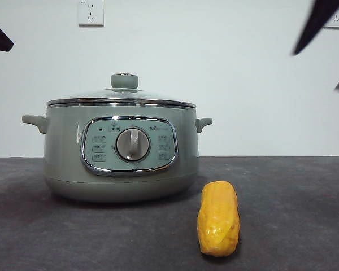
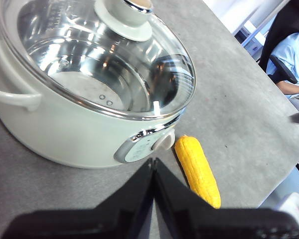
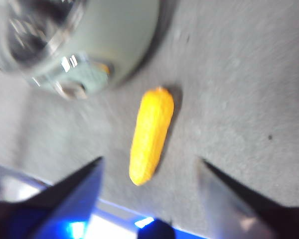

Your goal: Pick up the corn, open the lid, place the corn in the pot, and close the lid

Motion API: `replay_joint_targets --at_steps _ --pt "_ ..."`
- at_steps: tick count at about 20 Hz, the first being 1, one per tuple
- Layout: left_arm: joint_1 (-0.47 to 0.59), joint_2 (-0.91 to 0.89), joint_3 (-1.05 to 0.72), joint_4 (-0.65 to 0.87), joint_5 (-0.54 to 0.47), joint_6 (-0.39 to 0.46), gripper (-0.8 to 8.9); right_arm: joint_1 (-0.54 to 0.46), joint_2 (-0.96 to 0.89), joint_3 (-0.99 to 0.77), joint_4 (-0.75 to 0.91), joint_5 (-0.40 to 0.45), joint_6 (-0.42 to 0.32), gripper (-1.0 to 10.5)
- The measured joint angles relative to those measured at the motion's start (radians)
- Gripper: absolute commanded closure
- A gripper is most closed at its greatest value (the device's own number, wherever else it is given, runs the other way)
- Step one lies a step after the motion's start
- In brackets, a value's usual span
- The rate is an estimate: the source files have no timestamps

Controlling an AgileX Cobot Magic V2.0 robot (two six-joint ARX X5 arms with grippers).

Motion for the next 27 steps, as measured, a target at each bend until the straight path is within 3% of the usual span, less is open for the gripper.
replay_joint_targets --at_steps 5,10,13,16,27 --pt "-0.008 0.0 0.0 -0.002 0.002 0.0 8.19 0.264 0.24 0.097 -0.016 0.204 0.074 5.0" --pt "-0.008 0.0 0.0 -0.029 0.001 0.0 8.19 0.41 0.431 0.189 -0.015 0.339 0.138 5.0" --pt "-0.008 0.0 0.0 -0.036 0.001 0.0 8.19 0.445 0.528 0.22 -0.014 0.384 0.163 4.9" --pt "-0.008 0.0 0.0 -0.048 0.001 0.002 8.19 0.454 0.614 0.224 0.01 0.386 0.17 3.4" --pt "-0.008 0.0 0.0 -0.079 -0.002 0.031 8.19 0.453 0.75 0.225 0.089 0.411 0.165 3.5"
